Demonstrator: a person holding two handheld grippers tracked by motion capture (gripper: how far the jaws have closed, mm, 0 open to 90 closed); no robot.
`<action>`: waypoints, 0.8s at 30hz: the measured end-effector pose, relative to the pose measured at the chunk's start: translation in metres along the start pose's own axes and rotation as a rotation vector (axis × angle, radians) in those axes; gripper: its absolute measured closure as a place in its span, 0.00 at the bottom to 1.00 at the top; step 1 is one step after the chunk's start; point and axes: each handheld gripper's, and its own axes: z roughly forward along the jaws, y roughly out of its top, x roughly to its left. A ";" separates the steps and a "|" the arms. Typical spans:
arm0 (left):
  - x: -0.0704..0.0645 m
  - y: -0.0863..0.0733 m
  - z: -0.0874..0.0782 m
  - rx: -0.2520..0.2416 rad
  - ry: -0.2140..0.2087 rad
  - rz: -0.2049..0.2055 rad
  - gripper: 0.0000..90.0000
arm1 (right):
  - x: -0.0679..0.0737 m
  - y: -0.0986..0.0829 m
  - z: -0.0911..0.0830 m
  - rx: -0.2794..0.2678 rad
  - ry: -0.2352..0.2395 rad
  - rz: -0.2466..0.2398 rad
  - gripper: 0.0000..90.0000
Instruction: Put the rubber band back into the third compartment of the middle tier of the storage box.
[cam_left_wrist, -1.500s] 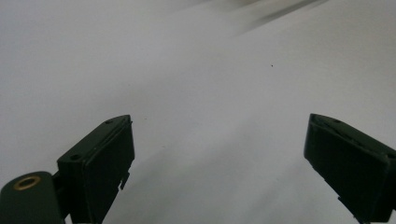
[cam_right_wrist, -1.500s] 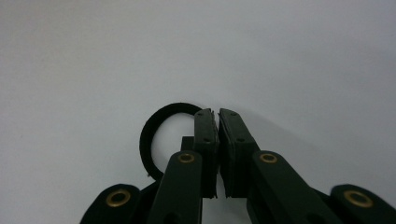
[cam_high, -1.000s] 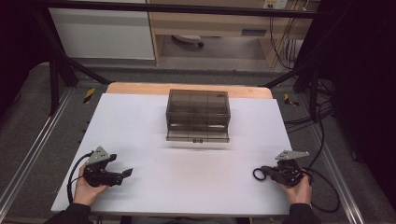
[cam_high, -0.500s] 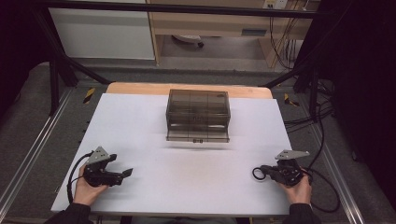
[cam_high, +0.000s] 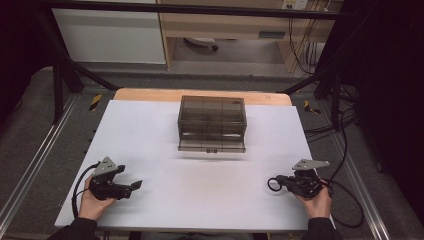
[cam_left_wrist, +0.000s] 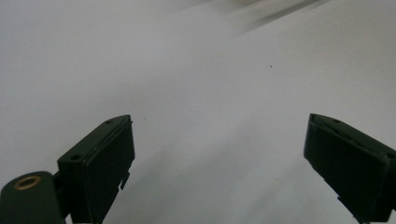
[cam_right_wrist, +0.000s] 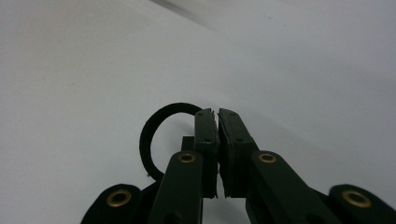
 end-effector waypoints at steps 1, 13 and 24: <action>0.000 0.000 0.000 -0.001 -0.001 -0.001 0.09 | 0.001 0.001 0.000 -0.001 0.003 0.004 0.96; 0.000 0.000 0.000 -0.002 0.000 -0.001 0.09 | 0.005 0.009 -0.001 -0.028 0.004 0.002 0.96; 0.000 0.000 0.000 -0.002 0.000 -0.002 0.09 | 0.010 0.019 -0.002 -0.048 0.002 -0.003 0.96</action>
